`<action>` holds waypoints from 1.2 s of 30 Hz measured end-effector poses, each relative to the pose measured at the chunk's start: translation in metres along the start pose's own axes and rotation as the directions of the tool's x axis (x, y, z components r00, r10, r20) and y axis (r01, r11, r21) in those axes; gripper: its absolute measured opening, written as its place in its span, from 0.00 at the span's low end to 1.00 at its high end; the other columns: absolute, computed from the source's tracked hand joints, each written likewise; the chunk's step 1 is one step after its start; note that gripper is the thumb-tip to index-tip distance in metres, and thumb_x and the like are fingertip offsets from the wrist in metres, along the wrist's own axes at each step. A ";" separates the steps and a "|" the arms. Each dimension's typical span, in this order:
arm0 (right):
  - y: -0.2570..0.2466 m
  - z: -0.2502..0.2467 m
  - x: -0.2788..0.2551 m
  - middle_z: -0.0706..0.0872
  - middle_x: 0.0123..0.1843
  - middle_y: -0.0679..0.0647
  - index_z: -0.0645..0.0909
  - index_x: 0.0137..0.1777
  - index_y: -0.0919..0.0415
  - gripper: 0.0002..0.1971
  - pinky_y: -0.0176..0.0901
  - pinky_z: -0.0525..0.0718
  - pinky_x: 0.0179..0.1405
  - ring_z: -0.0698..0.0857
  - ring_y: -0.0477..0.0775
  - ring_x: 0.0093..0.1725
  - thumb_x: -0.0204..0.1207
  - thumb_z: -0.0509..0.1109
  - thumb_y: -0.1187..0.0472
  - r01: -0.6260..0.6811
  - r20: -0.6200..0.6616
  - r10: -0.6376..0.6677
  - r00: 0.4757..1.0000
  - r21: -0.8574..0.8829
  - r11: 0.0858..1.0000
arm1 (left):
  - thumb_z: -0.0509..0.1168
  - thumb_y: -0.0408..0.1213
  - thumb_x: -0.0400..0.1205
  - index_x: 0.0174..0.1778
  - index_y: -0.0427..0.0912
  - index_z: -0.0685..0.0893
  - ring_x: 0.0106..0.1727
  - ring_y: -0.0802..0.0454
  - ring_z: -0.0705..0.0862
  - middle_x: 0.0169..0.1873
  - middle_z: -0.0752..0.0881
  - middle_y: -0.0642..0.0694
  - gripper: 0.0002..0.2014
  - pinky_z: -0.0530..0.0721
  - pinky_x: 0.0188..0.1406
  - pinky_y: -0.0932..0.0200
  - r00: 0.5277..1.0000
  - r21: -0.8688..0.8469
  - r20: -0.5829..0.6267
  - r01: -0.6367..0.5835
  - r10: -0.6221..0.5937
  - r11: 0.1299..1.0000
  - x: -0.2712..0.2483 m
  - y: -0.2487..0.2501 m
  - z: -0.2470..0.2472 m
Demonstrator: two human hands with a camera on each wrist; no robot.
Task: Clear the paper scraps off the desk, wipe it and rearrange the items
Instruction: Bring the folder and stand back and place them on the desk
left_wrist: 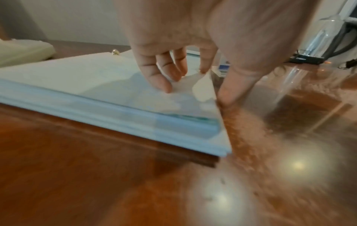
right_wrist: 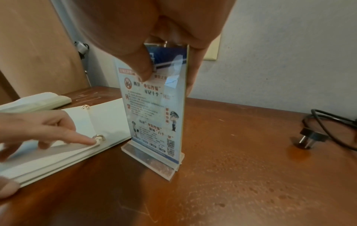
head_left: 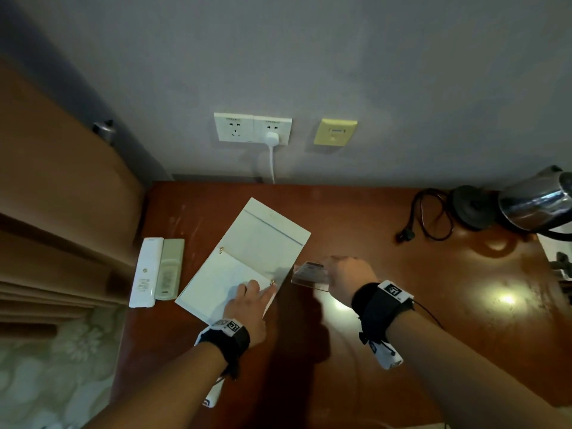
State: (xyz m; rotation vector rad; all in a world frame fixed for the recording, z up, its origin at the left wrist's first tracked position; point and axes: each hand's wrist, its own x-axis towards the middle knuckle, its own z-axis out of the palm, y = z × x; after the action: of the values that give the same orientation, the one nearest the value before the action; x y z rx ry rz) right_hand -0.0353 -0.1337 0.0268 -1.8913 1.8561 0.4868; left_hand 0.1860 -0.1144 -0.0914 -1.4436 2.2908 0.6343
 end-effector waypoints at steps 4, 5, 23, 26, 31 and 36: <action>0.006 0.013 0.004 0.84 0.53 0.49 0.74 0.65 0.49 0.15 0.42 0.80 0.39 0.81 0.52 0.43 0.80 0.60 0.61 0.016 -0.051 -0.014 0.999 0.040 0.999 | 0.64 0.56 0.80 0.81 0.54 0.63 0.73 0.43 0.65 0.74 0.67 0.45 0.33 0.73 0.70 0.47 0.984 -0.149 -0.123 0.112 -0.130 0.983 0.023 -0.034 -0.021; 0.008 0.017 0.005 0.84 0.55 0.49 0.74 0.66 0.49 0.16 0.42 0.79 0.41 0.81 0.52 0.45 0.80 0.60 0.61 0.024 -0.072 -0.019 0.997 0.069 0.997 | 0.65 0.57 0.80 0.80 0.54 0.64 0.75 0.42 0.65 0.75 0.66 0.45 0.33 0.72 0.72 0.46 0.969 -0.208 -0.137 0.176 -0.207 0.962 0.031 -0.044 -0.028; 0.030 0.087 0.005 0.87 0.47 0.42 0.83 0.45 0.41 0.11 0.44 0.87 0.47 0.86 0.47 0.47 0.76 0.75 0.62 -0.133 -0.160 0.472 0.867 0.838 0.529 | 0.79 0.41 0.73 0.64 0.44 0.77 0.65 0.37 0.78 0.68 0.74 0.40 0.26 0.80 0.68 0.46 0.894 -0.547 0.165 0.435 -0.417 0.715 0.095 -0.108 -0.062; 0.023 0.077 0.017 0.87 0.45 0.45 0.83 0.47 0.45 0.06 0.39 0.83 0.45 0.84 0.46 0.46 0.79 0.73 0.60 -0.131 -0.139 0.476 0.868 0.862 0.490 | 0.73 0.33 0.79 0.64 0.39 0.77 0.60 0.39 0.83 0.60 0.83 0.40 0.19 0.82 0.63 0.48 0.919 -0.679 0.126 0.355 -0.374 0.643 0.086 -0.107 -0.068; 0.019 0.041 0.036 0.86 0.44 0.45 0.81 0.47 0.50 0.02 0.27 0.72 0.32 0.82 0.39 0.43 0.81 0.70 0.57 -0.051 -0.143 0.410 0.901 0.903 0.426 | 0.71 0.26 0.79 0.59 0.39 0.76 0.57 0.43 0.83 0.53 0.83 0.43 0.15 0.80 0.58 0.53 0.896 -0.793 -0.010 0.264 -0.444 0.549 0.064 -0.110 -0.094; 0.010 0.005 0.071 0.86 0.46 0.47 0.79 0.46 0.47 0.07 0.26 0.76 0.37 0.85 0.44 0.46 0.82 0.69 0.61 0.058 -0.223 0.312 0.924 0.886 0.460 | 0.71 0.26 0.80 0.60 0.40 0.80 0.53 0.49 0.82 0.52 0.85 0.47 0.14 0.78 0.54 0.56 0.836 -0.851 -0.169 0.144 -0.523 0.504 0.037 -0.126 -0.142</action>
State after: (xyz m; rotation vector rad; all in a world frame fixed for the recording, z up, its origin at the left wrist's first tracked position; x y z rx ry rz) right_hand -0.0430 -0.1905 -0.0165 -1.1082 1.8786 -0.7694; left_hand 0.2765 -0.2672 -0.0142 -2.6124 1.8757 1.5186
